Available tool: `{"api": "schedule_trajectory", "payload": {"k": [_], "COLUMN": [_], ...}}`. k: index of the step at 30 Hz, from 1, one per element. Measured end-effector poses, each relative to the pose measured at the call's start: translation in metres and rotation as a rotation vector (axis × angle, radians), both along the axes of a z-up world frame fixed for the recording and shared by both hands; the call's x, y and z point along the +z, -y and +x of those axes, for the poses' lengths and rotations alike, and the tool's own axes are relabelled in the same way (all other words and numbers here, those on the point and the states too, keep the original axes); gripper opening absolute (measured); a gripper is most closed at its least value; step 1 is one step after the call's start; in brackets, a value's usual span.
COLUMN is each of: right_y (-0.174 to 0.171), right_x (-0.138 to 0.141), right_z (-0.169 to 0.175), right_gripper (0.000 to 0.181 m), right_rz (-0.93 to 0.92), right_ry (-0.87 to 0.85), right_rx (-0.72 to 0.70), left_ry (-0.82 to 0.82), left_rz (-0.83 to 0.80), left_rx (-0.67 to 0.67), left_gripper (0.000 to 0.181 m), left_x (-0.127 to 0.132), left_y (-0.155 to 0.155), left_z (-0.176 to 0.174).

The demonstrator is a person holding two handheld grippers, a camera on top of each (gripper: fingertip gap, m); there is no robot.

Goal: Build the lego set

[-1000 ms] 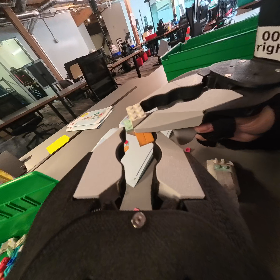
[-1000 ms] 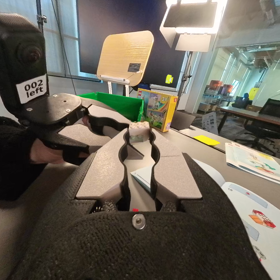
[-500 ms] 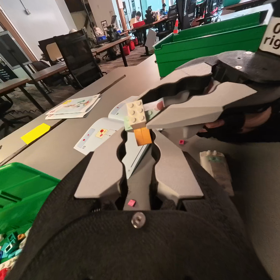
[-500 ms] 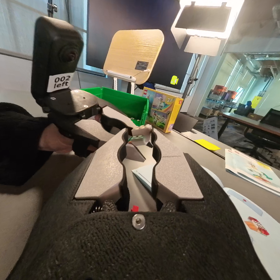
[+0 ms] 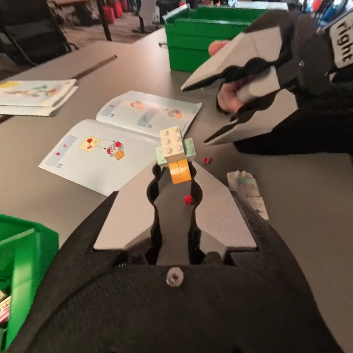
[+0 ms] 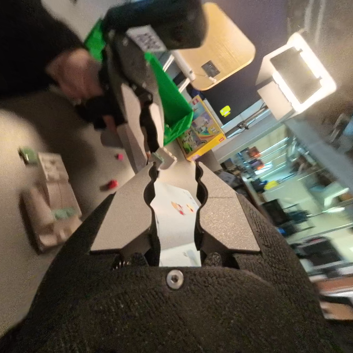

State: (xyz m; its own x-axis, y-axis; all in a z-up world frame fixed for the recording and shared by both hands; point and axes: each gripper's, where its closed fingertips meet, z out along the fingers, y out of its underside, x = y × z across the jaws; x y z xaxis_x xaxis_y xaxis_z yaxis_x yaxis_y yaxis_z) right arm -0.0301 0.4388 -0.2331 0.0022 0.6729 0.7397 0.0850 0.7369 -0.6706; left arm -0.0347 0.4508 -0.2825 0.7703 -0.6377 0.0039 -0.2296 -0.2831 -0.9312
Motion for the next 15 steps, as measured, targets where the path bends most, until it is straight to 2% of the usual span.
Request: {"api": "schedule_trajectory", "payload": {"k": [4, 6, 11, 13, 15], "right_y": [-0.012, -0.013, 0.005, 0.008, 0.005], "right_x": [-0.038, -0.046, -0.049, -0.052, -0.052], "right_z": [0.009, 0.01, 0.002, 0.0, -0.002], "right_gripper": [0.041, 0.043, 0.048, 0.045, 0.032], "right_rz": [0.424, 0.555, 0.609, 0.626, 0.66], "right_ry": [0.218, 0.268, 0.256, 0.261, 0.255], "right_rx": [-0.072, -0.092, -0.047, -0.043, -0.075], "left_ry": [-0.037, -0.052, -0.1, -0.123, -0.126], "left_rz": [-0.12, -0.141, -0.203, -0.199, -0.196], "left_rx": [-0.073, -0.085, -0.133, -0.137, -0.144], "left_gripper": [0.028, 0.028, 0.028, 0.028, 0.028], "left_x": [-0.018, -0.022, -0.034, -0.036, -0.035], "left_y": [0.007, 0.009, 0.017, 0.018, 0.019], "left_z": [0.008, 0.011, 0.019, 0.02, 0.022]}}
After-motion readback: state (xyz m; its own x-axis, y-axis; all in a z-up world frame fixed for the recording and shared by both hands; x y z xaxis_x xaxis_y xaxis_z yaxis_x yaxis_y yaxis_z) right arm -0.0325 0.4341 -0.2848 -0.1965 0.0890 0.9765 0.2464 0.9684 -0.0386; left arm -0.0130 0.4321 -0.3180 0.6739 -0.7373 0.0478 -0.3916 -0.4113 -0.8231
